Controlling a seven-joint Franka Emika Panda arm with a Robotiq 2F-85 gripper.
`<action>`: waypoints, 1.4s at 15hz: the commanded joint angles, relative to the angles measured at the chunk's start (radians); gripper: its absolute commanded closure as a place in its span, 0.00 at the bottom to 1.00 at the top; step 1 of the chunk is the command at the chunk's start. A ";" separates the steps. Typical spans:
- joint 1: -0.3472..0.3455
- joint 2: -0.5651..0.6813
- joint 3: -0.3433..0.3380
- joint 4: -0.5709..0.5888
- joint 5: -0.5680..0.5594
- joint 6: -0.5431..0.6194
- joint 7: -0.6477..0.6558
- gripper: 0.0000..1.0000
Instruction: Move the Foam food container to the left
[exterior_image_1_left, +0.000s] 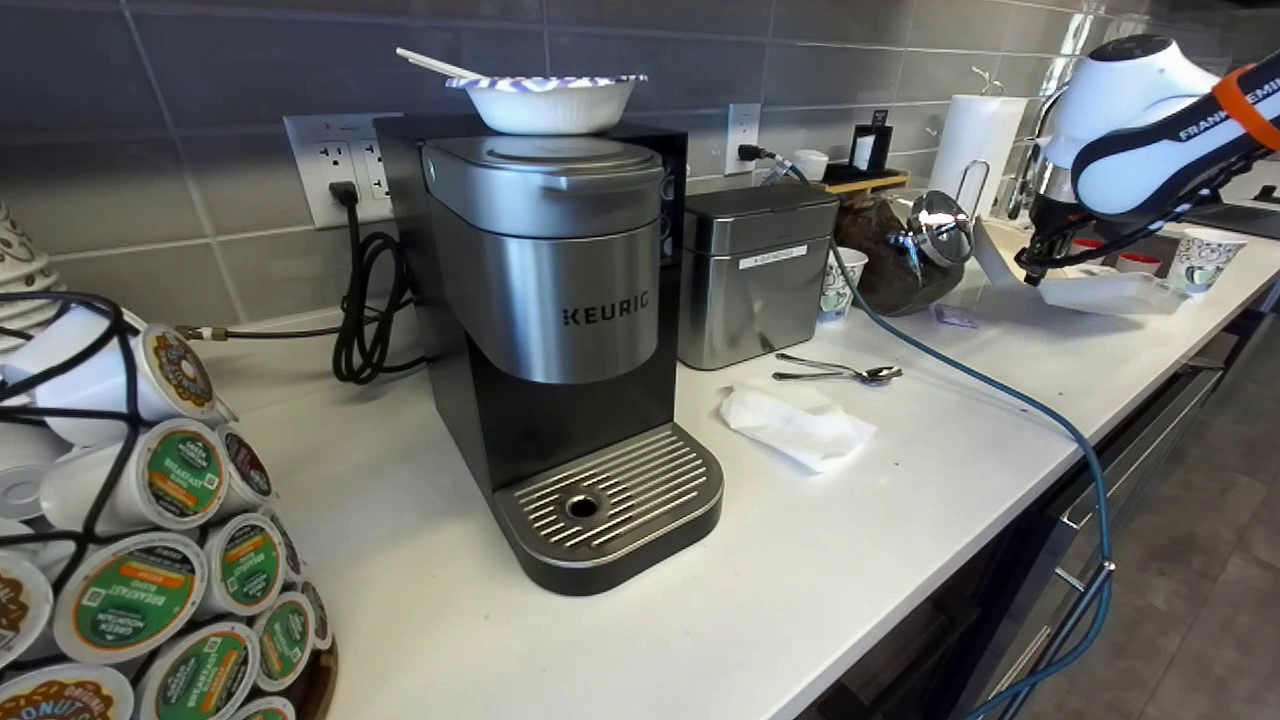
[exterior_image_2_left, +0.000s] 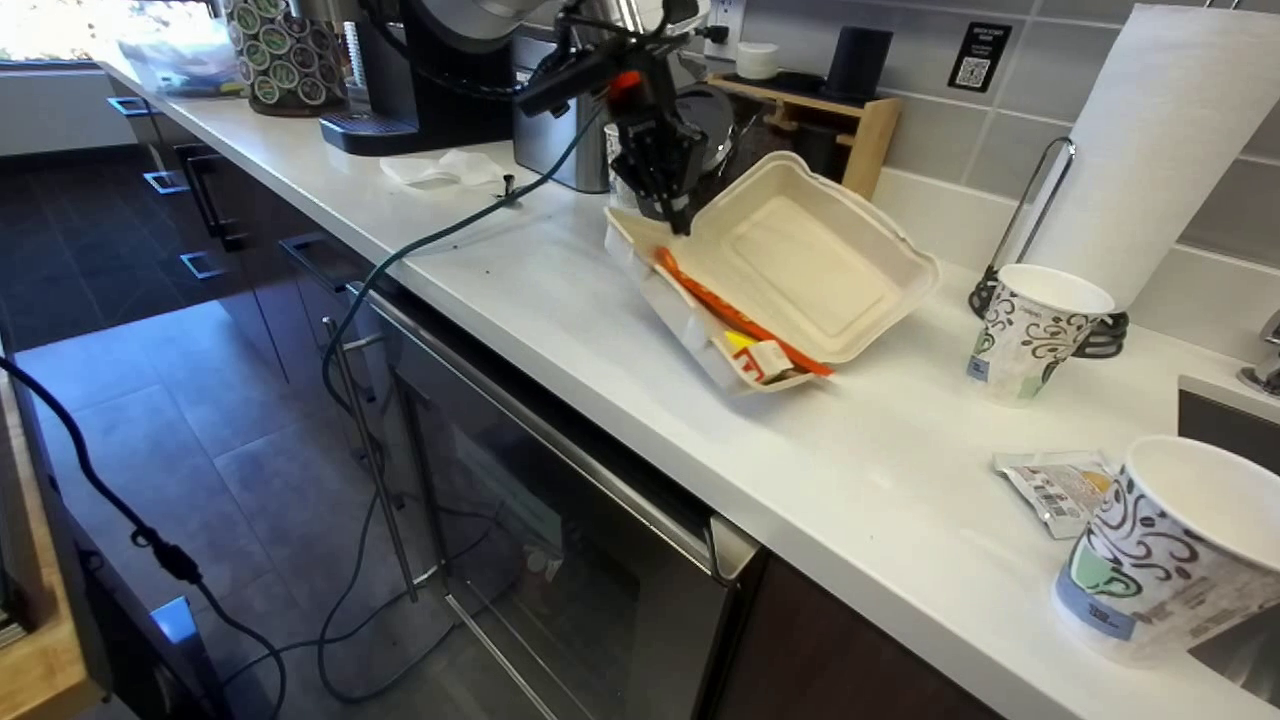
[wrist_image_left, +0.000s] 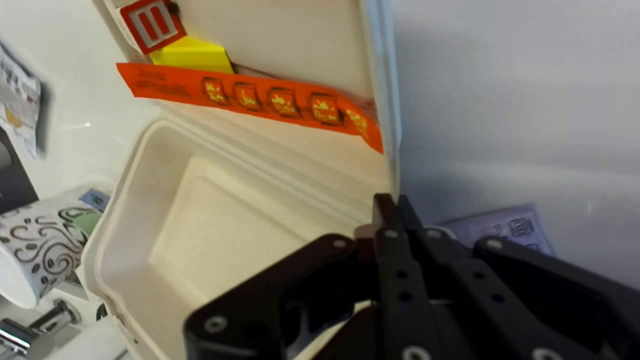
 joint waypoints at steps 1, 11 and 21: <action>0.086 -0.169 -0.029 -0.220 -0.084 0.005 0.169 1.00; 0.138 -0.334 0.109 -0.415 -0.142 0.022 0.190 1.00; 0.128 -0.309 0.173 -0.392 -0.112 0.090 -0.013 0.99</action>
